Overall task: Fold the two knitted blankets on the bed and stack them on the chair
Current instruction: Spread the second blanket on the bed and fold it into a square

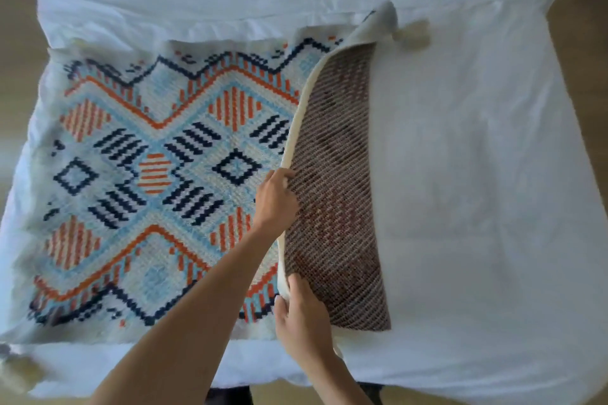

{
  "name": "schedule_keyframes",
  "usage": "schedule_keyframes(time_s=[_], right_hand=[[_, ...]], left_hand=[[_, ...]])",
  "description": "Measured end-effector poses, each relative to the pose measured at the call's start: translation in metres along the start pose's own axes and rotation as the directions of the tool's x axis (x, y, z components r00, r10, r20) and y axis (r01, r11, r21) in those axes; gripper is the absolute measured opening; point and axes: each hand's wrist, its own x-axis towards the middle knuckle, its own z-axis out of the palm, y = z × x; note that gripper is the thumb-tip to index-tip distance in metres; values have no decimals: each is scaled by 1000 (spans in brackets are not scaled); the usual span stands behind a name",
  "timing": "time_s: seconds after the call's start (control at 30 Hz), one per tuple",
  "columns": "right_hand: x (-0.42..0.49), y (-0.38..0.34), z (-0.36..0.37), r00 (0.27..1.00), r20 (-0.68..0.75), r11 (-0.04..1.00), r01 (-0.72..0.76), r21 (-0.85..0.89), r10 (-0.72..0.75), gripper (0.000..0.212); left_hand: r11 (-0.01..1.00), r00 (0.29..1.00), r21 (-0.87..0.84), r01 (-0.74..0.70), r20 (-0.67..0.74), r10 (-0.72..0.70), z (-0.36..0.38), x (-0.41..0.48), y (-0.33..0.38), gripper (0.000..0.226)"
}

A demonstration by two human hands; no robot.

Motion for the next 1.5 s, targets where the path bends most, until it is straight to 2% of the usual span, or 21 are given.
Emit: schedule_keyframes(time_s=[0.23,0.33,0.53,0.7,1.0,1.17,1.43,1.5], right_hand=[[-12,-84,104,1000,27,1000,-6,-4,6,12],[-17,-125,159,998,7,998,-56,0,56,7],[-30,-202,246,990,37,991,-134,10,133,11],[-35,-244,286,976,100,980,-198,5,196,20],[-33,-302,344,983,89,985,-165,50,160,21],[-21,-336,382,979,87,981,-190,34,186,19],[8,-380,453,939,45,938,-344,43,342,26],[12,-382,465,920,78,920,-388,54,383,32]], left_hand=[[997,997,-30,68,-34,-69,-88,6,-118,46],[998,998,-23,66,-7,-66,-126,10,-176,47],[995,993,-26,100,69,-98,-208,4,-265,51],[997,992,-20,80,102,-77,-249,-1,-303,59],[997,995,73,14,94,-21,-305,8,-355,66],[998,992,59,1,125,-9,-332,29,-397,64],[996,979,-6,-86,187,86,-354,66,-456,62],[996,975,-21,-92,202,94,-357,70,-466,60]])
